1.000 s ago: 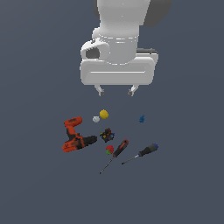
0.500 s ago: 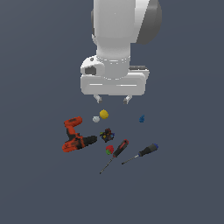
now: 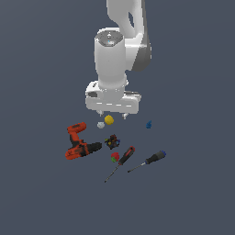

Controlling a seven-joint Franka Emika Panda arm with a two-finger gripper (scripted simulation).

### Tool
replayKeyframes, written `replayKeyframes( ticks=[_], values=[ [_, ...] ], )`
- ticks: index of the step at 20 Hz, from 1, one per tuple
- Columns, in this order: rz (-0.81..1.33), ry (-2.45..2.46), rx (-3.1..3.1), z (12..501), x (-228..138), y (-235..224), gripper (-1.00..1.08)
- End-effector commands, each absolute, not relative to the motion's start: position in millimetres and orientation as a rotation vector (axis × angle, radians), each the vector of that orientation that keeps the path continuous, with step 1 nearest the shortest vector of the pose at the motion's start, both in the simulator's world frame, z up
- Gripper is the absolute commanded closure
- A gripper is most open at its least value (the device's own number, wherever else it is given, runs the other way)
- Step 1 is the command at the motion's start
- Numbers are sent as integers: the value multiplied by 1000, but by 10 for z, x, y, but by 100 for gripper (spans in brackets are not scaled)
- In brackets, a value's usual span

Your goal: Pick up a designated object from a clutter of objects.

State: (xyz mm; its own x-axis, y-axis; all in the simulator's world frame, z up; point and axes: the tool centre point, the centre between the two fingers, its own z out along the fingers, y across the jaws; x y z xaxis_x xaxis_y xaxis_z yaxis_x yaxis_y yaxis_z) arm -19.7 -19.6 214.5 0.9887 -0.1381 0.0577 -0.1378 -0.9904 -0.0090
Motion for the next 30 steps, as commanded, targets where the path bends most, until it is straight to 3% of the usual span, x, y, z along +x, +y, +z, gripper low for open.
replayKeyframes(
  ticks=[1,8,16,30],
  values=[
    [-77,268,-3123,1888,-346,-258,-92],
    [-38,403,-3110,1276,-821,-404,-92],
    [-9,503,-3099,896,-1236,-493,-92],
    [0,534,-3096,738,-1378,-516,-92]
  ],
)
